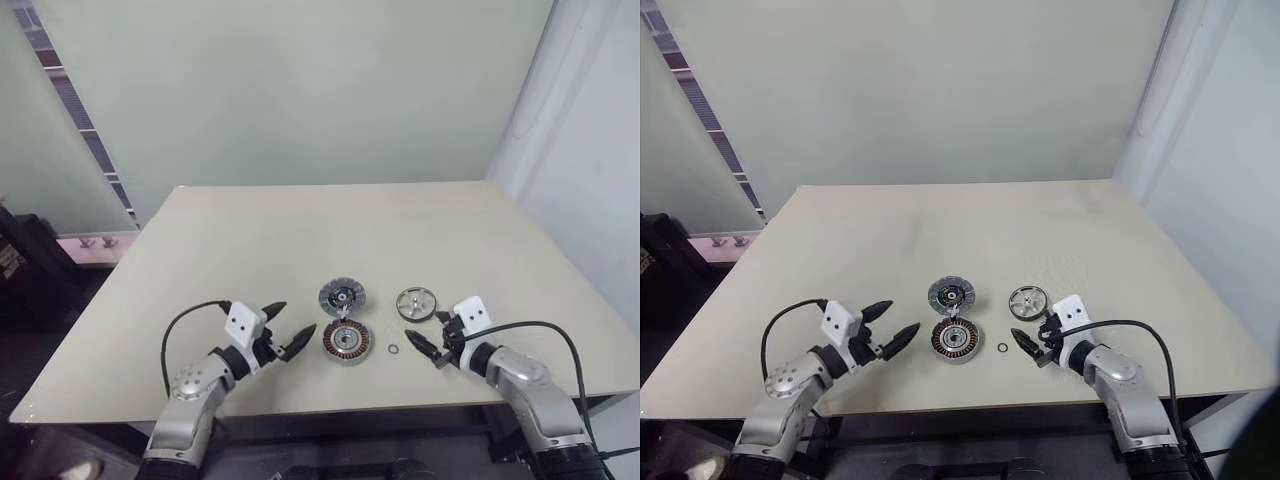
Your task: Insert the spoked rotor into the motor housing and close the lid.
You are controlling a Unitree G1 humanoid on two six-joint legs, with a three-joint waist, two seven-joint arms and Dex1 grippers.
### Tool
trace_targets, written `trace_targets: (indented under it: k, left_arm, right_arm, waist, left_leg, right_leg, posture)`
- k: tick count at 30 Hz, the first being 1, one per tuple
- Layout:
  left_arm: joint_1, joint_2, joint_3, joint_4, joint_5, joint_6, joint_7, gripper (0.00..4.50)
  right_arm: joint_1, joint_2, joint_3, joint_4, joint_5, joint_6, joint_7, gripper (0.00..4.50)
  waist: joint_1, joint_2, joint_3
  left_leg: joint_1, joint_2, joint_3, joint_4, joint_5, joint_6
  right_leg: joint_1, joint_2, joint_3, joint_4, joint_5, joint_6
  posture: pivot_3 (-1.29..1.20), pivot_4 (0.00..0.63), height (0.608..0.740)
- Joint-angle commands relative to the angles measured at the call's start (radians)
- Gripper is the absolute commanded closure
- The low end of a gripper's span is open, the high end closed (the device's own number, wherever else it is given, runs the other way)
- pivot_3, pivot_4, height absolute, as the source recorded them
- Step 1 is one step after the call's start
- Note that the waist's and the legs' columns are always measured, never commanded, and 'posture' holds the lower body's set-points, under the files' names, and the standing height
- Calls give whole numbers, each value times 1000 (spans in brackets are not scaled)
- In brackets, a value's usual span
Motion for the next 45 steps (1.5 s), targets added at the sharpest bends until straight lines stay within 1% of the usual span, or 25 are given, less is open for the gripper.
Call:
trace_targets:
  k: [1, 11, 14, 22, 28, 37, 42, 45]
  left_arm:
    - [-8, 13, -1, -36, -24, 4, -37, 20]
    - [55, 51, -44, -39, -39, 55, -160, 20]
    - [55, 63, -56, -28, -15, 42, -165, 20]
    - [59, 70, -88, -31, -8, 54, -182, 20]
    - [64, 69, -110, -32, -1, 52, -185, 20]
    - [67, 78, -117, -40, 6, 57, -193, 20]
    - [67, 80, -118, -41, 6, 56, -193, 20]
    - [66, 80, -118, -42, 6, 56, -192, 0]
  right_arm:
    - [0, 13, 21, -58, 1, -5, -8, 0]
    - [34, 47, 97, -37, -42, -29, -44, 0]
    - [31, 55, 103, -29, -52, -28, -55, 0]
    - [24, 75, 148, 27, -94, -46, -70, 0]
    - [11, 95, 148, 87, -106, -75, -84, 0]
    - [-12, 123, 146, 163, -119, -117, -97, 0]
    - [-19, 132, 151, 192, -125, -126, -103, 0]
    - [-16, 132, 154, 201, -132, -122, -102, 571]
  waist:
    - [0, 0, 0]
    - [0, 1, 1]
    - [0, 1, 1]
    - [0, 2, 1]
    - [0, 2, 1]
    - [-1, 2, 2]
    - [-1, 2, 2]
    - [-1, 2, 2]
  left_leg:
    - [0, 0, 0, 0, 0, 0]
    - [0, 0, 0, -1, -1, -2]
    - [0, 0, 0, 0, -2, -4]
    - [0, 0, 0, -1, -2, -3]
    - [0, 0, 0, -1, -1, -2]
    - [0, 0, 0, -1, -2, -3]
    - [0, 0, 0, -1, 0, -1]
    - [0, 0, 0, -1, 0, 0]
  right_leg:
    - [0, 0, 0, 0, 0, 0]
    - [-1, -1, 0, 0, 0, 0]
    - [-1, -1, -1, 0, 0, 0]
    - [-1, -2, -1, 0, 0, 0]
    - [-1, -2, -1, 0, 0, 0]
    - [-1, -2, -1, 0, 0, 0]
    - [-1, -2, -1, 0, 0, 0]
    - [-1, -2, -1, 0, 0, 0]
  posture:
    - [0, 0, 740]
    - [0, 0, 740]
    - [0, 0, 740]
    - [0, 0, 740]
    - [0, 0, 740]
    - [0, 0, 740]
    - [0, 0, 740]
    - [0, 0, 740]
